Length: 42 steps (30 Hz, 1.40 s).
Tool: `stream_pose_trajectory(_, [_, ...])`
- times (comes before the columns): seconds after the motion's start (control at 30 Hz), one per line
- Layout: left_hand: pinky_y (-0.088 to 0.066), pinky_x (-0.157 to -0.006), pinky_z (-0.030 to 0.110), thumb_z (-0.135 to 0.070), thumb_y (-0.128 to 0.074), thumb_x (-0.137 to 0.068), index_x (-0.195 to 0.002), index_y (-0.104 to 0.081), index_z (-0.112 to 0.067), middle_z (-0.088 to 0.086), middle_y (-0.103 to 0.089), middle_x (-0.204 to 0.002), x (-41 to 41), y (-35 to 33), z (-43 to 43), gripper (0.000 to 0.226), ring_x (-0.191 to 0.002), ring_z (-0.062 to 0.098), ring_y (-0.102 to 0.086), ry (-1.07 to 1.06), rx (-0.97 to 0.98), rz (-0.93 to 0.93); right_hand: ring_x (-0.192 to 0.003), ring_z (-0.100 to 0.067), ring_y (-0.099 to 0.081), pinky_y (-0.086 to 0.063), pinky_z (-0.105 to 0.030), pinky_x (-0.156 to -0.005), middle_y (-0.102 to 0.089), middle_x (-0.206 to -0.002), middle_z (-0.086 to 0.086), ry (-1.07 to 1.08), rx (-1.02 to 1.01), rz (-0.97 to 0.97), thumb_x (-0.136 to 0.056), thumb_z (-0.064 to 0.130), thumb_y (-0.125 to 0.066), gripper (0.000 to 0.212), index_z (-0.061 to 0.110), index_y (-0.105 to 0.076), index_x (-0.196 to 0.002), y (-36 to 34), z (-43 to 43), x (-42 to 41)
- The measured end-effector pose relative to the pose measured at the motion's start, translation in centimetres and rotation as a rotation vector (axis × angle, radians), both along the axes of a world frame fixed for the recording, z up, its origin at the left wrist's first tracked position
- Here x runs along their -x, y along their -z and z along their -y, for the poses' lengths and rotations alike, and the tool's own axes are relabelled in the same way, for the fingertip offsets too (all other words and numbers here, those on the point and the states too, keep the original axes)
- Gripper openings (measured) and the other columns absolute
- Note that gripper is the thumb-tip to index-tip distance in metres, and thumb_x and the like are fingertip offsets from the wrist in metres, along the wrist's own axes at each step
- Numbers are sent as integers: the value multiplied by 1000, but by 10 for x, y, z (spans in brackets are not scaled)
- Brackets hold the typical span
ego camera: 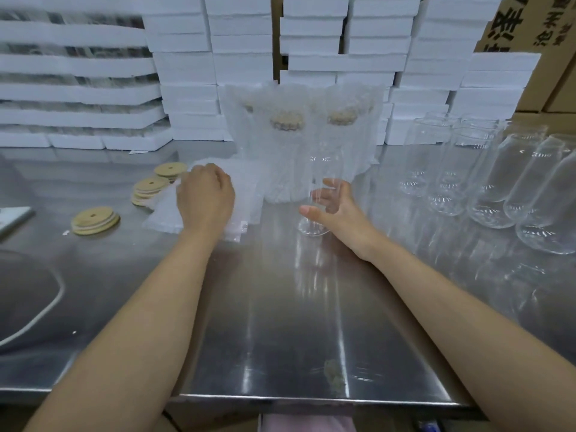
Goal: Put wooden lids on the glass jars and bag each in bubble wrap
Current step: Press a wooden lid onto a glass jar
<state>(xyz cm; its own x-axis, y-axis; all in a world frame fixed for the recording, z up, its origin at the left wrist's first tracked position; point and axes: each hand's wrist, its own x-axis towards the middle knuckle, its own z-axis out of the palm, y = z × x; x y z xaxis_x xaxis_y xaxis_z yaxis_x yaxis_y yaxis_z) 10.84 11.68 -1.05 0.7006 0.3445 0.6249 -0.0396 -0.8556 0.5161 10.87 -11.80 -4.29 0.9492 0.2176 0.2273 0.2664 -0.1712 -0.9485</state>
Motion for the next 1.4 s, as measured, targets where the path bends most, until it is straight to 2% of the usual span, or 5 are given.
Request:
stream_pose_trajectory(0.2, [-19, -110, 42, -8, -47, -87, -126, -55, -10, 20, -42, -139, 8, 1, -81, 41, -136, 37, -28, -498, 252, -16, -121, -7, -52, -44, -17, -85, -52, -121, 13, 22, -5, 2, -54, 65, -81, 93, 36, -30, -126, 2, -1, -3])
stream_pose_trajectory(0.43, [-7, -117, 52, -22, -53, -89, -139, -37, -4, 22, -19, -153, 18, 13, -121, 55, -141, 43, -13, -544, 290, -610, -123, -10, -51, -44, -21, -88, -52, -124, 8, 23, 8, -2, -56, 59, -79, 91, 35, -29, -129, 2, -1, -3])
stream_pose_trajectory(0.7, [-18, -113, 48, -23, -50, -97, -145, -25, -3, 30, -16, -149, 13, 6, -112, 57, -138, 44, -18, -540, 461, -221, -122, -10, -51, -45, -20, -90, -50, -128, 2, 50, 21, 4, -77, 37, -79, 73, 34, -28, -128, 2, -3, -2])
stream_pose_trajectory(0.97, [-51, -81, 30, -33, -64, -89, -122, -42, -20, 5, -52, -103, 17, -32, -10, 41, -83, 13, -56, 391, 931, 457, -124, -12, -50, -44, -33, -104, -46, -132, 3, 70, 51, 21, -78, 41, -79, 80, 32, -27, -137, 2, -1, -5])
stream_pose_trajectory(1.4, [-55, -69, 21, -58, -37, -92, -115, -52, -10, 11, -60, -106, 19, -8, 53, 56, -82, 18, -69, 993, 1642, -82, -133, -12, -37, -32, -21, -101, -29, -148, -1, 121, 58, 135, -81, 29, -79, 98, 23, -12, -152, 0, -9, 4])
